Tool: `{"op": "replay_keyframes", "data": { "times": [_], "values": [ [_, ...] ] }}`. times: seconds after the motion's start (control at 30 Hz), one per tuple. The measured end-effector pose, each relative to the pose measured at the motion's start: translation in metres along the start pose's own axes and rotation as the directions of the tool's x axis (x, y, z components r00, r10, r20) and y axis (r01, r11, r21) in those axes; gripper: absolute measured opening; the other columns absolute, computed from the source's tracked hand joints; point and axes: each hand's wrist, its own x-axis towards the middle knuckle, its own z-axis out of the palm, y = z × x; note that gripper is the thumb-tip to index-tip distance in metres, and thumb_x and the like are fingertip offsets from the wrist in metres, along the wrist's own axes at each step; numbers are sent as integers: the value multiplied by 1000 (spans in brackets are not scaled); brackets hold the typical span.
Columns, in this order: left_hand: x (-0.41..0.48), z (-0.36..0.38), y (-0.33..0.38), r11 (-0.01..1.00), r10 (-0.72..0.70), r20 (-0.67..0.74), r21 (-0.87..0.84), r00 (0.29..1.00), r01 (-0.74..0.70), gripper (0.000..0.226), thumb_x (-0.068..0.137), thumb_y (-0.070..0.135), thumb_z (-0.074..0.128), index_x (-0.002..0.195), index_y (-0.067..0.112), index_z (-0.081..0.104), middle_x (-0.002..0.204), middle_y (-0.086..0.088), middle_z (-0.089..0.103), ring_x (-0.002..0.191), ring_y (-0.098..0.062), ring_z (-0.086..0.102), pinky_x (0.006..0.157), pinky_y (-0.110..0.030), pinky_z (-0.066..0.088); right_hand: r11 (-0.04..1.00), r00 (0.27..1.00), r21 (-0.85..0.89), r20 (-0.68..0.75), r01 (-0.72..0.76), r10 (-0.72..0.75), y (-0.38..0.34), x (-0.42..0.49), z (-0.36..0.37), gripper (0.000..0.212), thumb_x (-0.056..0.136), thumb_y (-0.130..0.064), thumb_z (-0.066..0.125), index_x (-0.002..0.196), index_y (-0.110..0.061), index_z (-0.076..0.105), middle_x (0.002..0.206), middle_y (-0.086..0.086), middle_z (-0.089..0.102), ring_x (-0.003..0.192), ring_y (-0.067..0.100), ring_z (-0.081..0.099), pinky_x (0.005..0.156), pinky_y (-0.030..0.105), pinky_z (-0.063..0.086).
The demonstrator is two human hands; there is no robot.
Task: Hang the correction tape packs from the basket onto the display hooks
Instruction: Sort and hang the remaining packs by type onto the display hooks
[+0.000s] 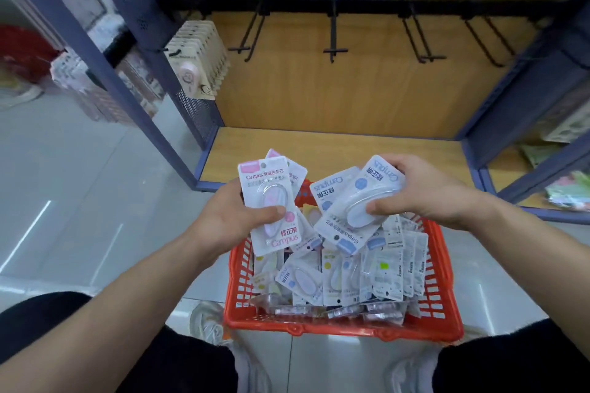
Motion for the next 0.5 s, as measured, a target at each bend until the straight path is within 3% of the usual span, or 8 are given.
{"op": "replay_keyframes", "data": {
  "times": [0.13, 0.2, 0.3, 0.4, 0.5],
  "values": [
    [-18, 22, 5, 999, 5, 75, -51, 997, -1, 33, 85, 12, 82, 115, 21, 69, 104, 3, 79, 95, -19, 77, 81, -37, 60, 995, 1000, 98, 21, -14, 12, -5, -30, -7, 35, 73, 6, 86, 102, -2, 69, 101, 13, 78, 89, 26, 77, 72, 32, 62],
    [-15, 38, 1, 997, 4, 111, -77, 994, 4, 32, 87, 10, 79, 115, 20, 68, 105, 1, 79, 94, -20, 76, 76, -34, 60, 993, 999, 105, -16, -45, 46, 8, -29, -1, 30, 76, 7, 83, 102, -3, 71, 101, 14, 79, 90, 28, 76, 77, 39, 63],
    [3, 60, -17, 993, -29, 65, -115, 997, 36, 33, 87, 10, 80, 116, 18, 69, 107, -1, 79, 97, -20, 76, 86, -43, 61, 991, 990, 88, -85, -102, 110, 36, -11, 15, 30, 77, 7, 83, 103, -2, 70, 99, 12, 79, 91, 26, 75, 82, 42, 61],
    [17, 76, -39, 979, -87, 14, -184, 996, 88, 37, 87, 12, 80, 120, 20, 67, 113, -2, 77, 100, -20, 75, 91, -46, 60, 988, 985, 42, -86, -150, 153, 61, 5, 30, 28, 75, 10, 83, 95, -5, 70, 87, 3, 78, 79, 17, 72, 75, 36, 60],
    [26, 80, -53, 984, -88, 19, -155, 996, 90, 43, 87, 15, 81, 125, 25, 64, 113, 5, 77, 103, -16, 74, 93, -45, 59, 982, 979, 55, -91, -179, 183, 75, 15, 35, 27, 76, 10, 81, 95, -4, 68, 84, 5, 75, 77, 16, 72, 73, 39, 61]
  ]
}}
